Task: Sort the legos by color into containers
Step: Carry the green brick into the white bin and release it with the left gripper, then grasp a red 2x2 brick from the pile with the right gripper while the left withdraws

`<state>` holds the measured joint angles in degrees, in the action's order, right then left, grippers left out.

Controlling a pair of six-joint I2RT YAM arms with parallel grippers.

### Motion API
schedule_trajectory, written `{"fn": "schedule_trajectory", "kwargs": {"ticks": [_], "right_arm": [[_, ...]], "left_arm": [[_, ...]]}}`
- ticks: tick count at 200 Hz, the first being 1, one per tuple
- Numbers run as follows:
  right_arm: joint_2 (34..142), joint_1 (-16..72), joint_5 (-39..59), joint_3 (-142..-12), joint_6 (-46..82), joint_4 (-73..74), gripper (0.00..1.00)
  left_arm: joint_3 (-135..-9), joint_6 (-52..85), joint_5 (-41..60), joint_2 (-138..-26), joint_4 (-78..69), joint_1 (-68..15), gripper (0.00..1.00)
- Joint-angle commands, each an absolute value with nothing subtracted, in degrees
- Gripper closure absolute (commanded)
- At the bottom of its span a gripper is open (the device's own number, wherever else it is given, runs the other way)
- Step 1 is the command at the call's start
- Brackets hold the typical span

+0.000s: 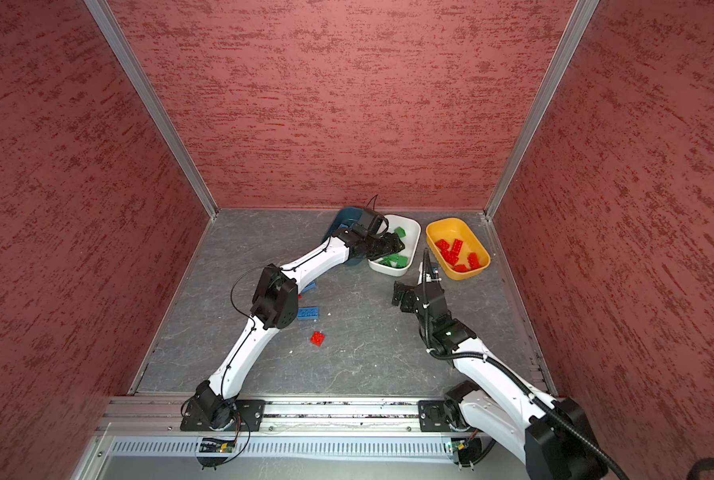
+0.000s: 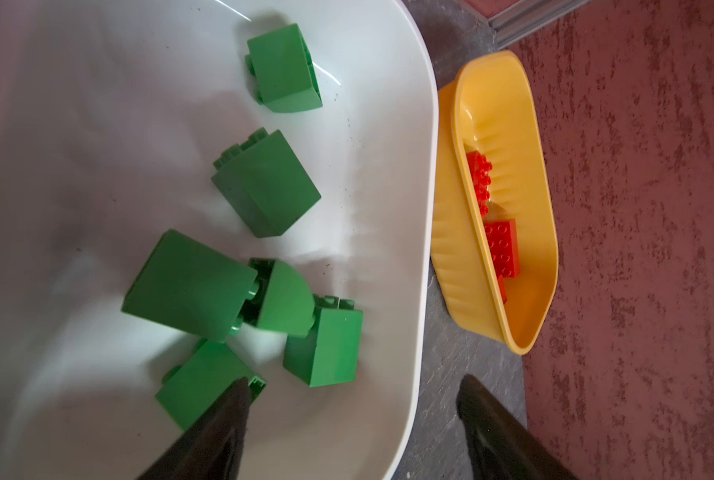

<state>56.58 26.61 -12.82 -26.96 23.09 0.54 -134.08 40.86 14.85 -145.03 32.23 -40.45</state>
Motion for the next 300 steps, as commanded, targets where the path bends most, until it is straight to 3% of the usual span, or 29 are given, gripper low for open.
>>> {"fn": "schedule_trajectory", "kwargs": {"ticks": [1,57,87,118,160,177,227,261,300], "right_arm": [[58.64,26.44,-7.38,-29.69,20.36,1.4,0.01],[66.17,30.24,0.04,-32.19,15.76,4.89,0.01],[73.05,32.69,6.68,-35.32,11.26,5.03,0.01],[76.55,35.81,15.28,-33.78,9.28,14.96,0.02],[85.51,43.06,19.97,-39.46,-0.33,10.97,0.11],[89.19,47.36,16.96,-42.09,-4.42,8.28,0.08],[99.45,54.8,13.07,-49.93,-11.0,2.03,0.13],[103.31,56.32,11.09,-52.61,-11.6,0.82,0.22],[105.77,57.63,8.56,-54.28,-14.18,0.24,0.41]], "left_arm": [[-130.58,38.03,15.42,-137.03,32.67,-40.34,0.14],[-109.63,37.58,3.77,-119.77,30.24,-38.77,0.0],[-97.22,38.49,-1.72,-111.0,28.17,-36.87,0.01],[-85.43,40.61,-6.27,-102.24,26.56,-33.97,0.01],[-72.83,44.15,-11.82,-92.96,28.1,-29.67,0.01],[-69.18,45.47,-13.81,-89.86,30.28,-27.68,0.01],[-60.9,50.31,-17.16,-82.35,38.09,-20.31,0.01],[-55.27,51.94,-16.86,-77.36,38.17,-17.43,0.01],[-52.04,53.3,-16.7,-74.98,38.67,-15.83,0.0]]}}
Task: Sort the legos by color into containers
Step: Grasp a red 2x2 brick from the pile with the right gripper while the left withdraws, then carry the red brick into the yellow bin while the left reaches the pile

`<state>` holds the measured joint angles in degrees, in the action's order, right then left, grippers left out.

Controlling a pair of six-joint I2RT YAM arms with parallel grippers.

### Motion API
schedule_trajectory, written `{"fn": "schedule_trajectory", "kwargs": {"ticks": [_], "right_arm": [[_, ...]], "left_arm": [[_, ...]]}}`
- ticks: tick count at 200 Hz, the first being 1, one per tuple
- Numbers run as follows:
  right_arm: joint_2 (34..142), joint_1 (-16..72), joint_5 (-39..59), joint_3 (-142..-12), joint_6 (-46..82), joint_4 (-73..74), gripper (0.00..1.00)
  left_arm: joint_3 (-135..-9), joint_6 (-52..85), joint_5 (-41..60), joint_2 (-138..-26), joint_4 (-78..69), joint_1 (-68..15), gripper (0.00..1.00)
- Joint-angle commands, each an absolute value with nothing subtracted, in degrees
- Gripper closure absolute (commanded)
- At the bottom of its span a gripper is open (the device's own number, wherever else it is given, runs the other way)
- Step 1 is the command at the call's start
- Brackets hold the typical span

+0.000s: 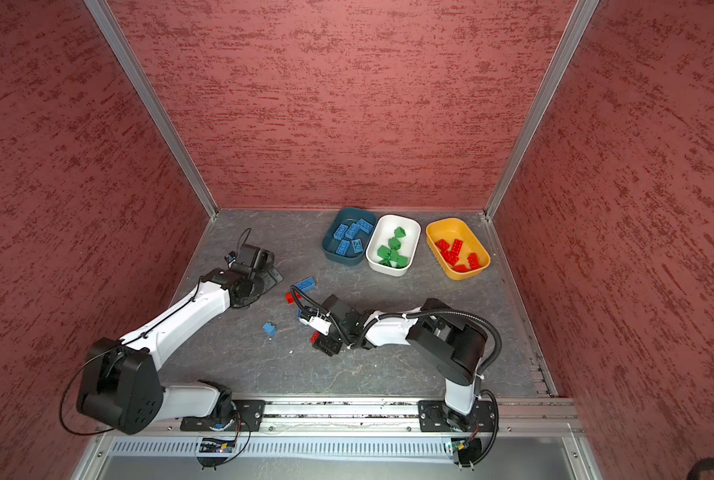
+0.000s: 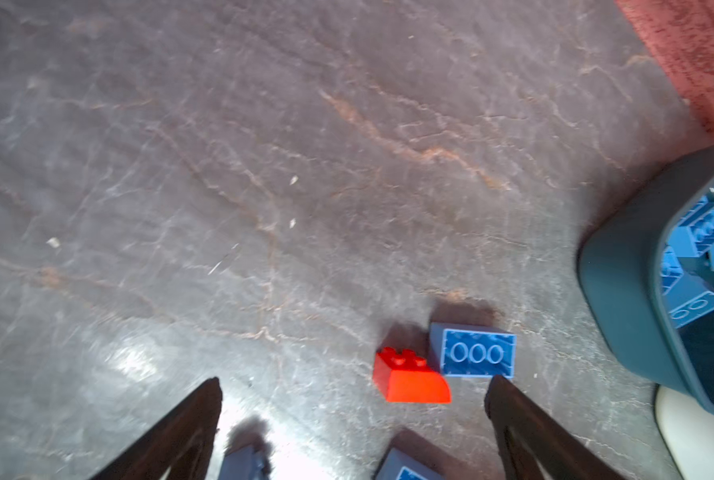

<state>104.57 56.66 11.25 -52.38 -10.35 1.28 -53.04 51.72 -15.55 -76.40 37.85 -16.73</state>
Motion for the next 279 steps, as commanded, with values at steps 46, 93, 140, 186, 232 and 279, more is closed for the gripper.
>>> {"fn": "schedule_trajectory", "kwargs": {"ticks": [46,93,140,186,232,279], "right_arm": [[105.68,58.07,8.06,-54.3,-15.85,-0.88,0.59],[101.55,57.88,7.56,-50.85,-16.52,2.29,0.7],[93.58,54.07,5.88,-45.24,-14.63,4.59,0.73],[83.79,39.15,7.68,-39.27,-6.2,7.33,0.74],[73.94,20.95,10.69,-36.31,-1.76,7.83,0.73],[72.9,1.0,13.08,-40.09,2.85,5.53,0.74]], "left_arm": [[-52.97,53.79,-17.01,-75.17,40.28,-15.19,0.01],[-52.88,50.81,-16.25,-74.89,37.63,-16.2,0.01],[-53.14,43.51,-10.4,-76.4,29.93,-19.69,0.01],[-57.74,42.1,-12.13,-81.79,29.69,-24.6,0.01],[-58.45,43.42,-12.41,-83.27,30.68,-25.02,0.01],[-55.17,43.76,-12.83,-80.28,30.64,-25.05,0.01]]}}
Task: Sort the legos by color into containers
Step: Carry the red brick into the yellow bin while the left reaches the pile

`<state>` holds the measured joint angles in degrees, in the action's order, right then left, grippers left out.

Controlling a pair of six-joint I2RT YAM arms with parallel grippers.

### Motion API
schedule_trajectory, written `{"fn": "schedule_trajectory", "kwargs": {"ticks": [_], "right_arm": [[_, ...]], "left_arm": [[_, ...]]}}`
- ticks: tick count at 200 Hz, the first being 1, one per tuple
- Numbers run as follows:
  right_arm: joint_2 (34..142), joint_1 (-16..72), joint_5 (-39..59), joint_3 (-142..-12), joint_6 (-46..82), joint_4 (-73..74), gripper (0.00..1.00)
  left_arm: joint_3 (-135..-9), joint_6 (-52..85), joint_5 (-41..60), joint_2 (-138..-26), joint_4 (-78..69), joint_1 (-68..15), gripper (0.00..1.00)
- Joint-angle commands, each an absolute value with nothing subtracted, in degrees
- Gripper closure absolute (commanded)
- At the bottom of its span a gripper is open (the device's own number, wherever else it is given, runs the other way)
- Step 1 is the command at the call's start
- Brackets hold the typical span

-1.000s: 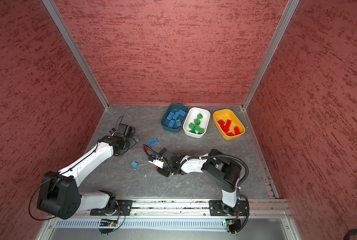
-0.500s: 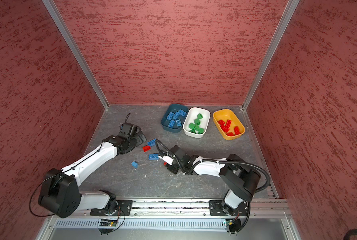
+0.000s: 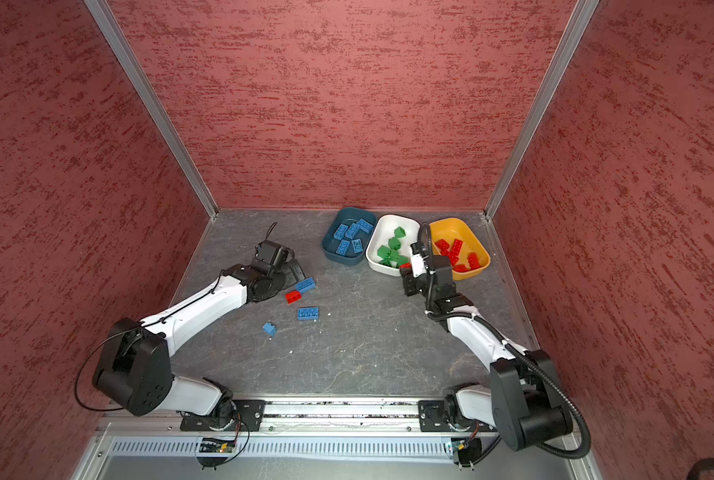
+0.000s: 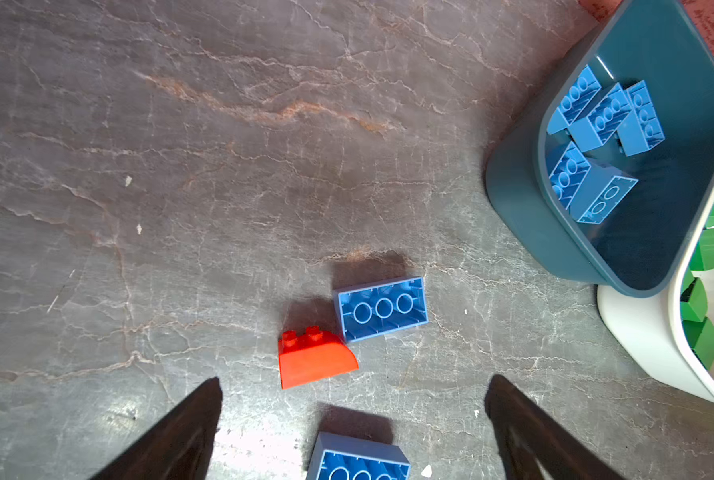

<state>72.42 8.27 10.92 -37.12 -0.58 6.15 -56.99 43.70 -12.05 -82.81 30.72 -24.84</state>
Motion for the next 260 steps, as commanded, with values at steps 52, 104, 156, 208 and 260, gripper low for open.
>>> {"fn": "schedule_trajectory", "kwargs": {"ticks": [52,104,156,208,260], "right_arm": [[81.73,-12.01,14.84,-50.19,4.94,-0.02,0.73],[95.62,-15.71,12.29,-63.65,5.05,-6.08,0.72],[108.6,-15.43,20.0,-77.95,4.73,-12.3,0.67],[114.54,-14.11,14.27,-85.14,7.14,-10.12,0.52],[107.72,-11.16,17.01,-77.63,6.72,-2.34,0.27]], "left_arm": [[-51.33,45.41,-14.57,-75.67,34.63,-24.54,0.01],[-46.02,48.48,-14.15,-70.98,38.85,-23.9,0.01],[-42.94,54.44,-14.98,-69.23,45.81,-23.62,0.01],[-40.72,60.22,-15.16,-69.87,49.07,-24.53,0.0],[-37.85,62.74,-13.4,-70.29,44.65,-26.39,0.12]]}}
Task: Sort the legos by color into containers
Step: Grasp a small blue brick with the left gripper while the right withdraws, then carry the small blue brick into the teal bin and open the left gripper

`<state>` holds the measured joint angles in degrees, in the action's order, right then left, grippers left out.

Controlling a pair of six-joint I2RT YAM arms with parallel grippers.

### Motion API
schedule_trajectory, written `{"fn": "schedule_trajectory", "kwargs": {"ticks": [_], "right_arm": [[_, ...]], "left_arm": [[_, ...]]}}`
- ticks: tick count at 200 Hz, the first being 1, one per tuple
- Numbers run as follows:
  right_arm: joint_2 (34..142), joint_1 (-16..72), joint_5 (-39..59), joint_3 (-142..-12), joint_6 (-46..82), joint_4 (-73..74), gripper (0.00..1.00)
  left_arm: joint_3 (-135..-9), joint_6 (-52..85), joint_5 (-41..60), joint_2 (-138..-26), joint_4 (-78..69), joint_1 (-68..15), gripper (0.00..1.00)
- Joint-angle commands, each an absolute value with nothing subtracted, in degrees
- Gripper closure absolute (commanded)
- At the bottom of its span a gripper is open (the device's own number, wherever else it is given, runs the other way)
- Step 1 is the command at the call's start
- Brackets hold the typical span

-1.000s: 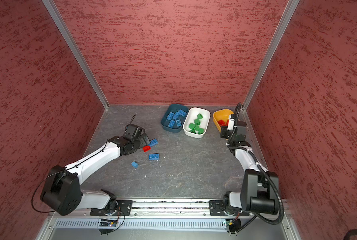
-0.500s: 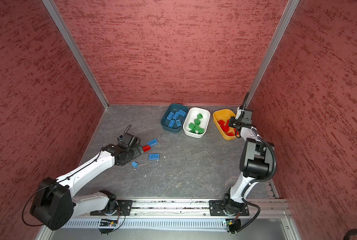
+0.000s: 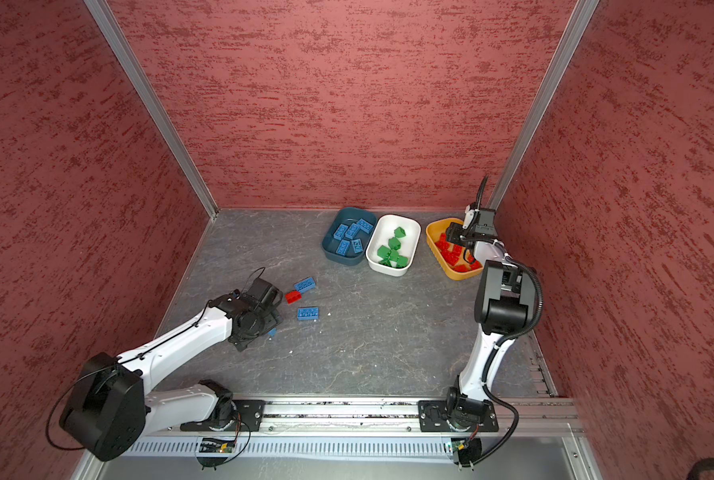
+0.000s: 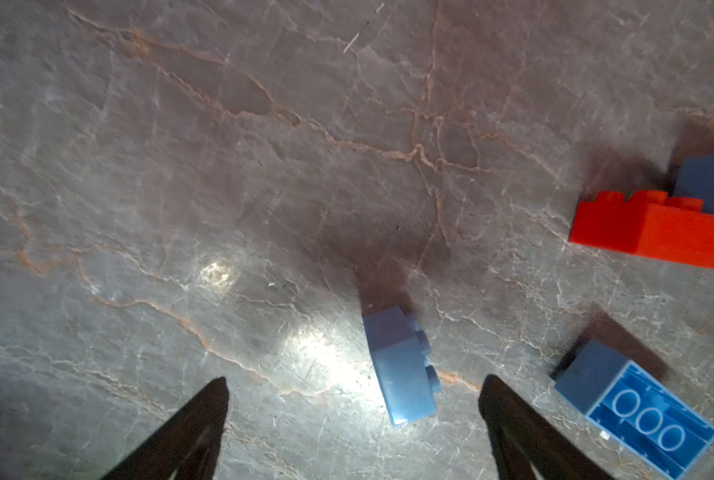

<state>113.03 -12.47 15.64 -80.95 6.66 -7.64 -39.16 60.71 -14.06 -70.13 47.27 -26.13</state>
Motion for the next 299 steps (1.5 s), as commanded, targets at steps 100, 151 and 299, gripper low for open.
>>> {"fn": "schedule_trajectory", "kwargs": {"ticks": [100,151,299], "right_arm": [[90.84,-9.14,21.19,-60.39,13.24,7.9,0.01],[86.31,-8.13,22.52,-56.75,15.03,7.74,0.01],[79.57,-3.18,21.45,-49.74,16.17,2.84,0.01]], "left_arm": [[-38.06,60.09,-10.64,-76.87,37.3,-25.48,0.51],[-38.06,59.94,-10.02,-78.96,36.23,-25.99,0.64],[-45.84,50.15,-11.68,-75.87,30.11,-31.92,1.0]]}}
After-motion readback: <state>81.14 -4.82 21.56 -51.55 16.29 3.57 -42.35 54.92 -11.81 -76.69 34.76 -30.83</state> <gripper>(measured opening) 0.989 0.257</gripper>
